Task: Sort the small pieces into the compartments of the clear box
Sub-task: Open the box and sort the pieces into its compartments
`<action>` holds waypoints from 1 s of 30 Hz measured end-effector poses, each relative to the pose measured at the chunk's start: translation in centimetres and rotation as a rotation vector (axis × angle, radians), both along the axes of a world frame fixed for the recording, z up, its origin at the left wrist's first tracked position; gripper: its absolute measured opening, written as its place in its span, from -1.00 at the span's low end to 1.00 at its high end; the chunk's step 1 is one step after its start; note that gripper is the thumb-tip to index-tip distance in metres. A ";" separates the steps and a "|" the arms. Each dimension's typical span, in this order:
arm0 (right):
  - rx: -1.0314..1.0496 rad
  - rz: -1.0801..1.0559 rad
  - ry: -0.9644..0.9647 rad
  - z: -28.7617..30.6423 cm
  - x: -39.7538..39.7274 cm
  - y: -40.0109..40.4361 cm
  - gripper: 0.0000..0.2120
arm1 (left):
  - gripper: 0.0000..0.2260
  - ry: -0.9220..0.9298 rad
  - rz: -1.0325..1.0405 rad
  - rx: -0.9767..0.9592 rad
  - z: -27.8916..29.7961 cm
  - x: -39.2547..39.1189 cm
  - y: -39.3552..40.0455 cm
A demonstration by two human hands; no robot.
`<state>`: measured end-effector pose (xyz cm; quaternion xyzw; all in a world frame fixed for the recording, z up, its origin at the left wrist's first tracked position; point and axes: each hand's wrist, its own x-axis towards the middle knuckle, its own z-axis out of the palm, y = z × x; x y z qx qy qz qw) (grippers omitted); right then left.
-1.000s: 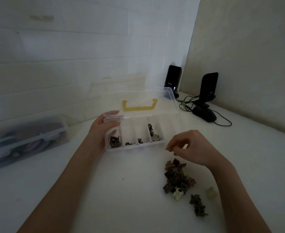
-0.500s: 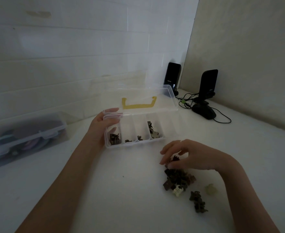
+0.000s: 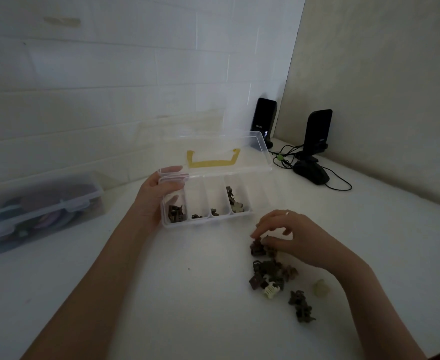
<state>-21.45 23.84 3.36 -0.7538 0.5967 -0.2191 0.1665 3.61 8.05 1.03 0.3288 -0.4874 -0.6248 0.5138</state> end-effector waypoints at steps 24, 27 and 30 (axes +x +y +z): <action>0.048 0.003 -0.060 -0.6 0.0 1.0 -0.83 | -0.74 -0.022 -0.009 -0.011 -0.4 0.2 -0.2; -0.001 0.014 -0.121 -0.4 0.3 0.6 -0.83 | -0.74 -0.019 -0.008 -0.008 -0.4 0.2 -0.2; -0.020 0.011 -0.148 -0.1 0.6 0.0 -0.82 | -0.74 -0.017 -0.013 -0.007 -0.4 0.3 -0.2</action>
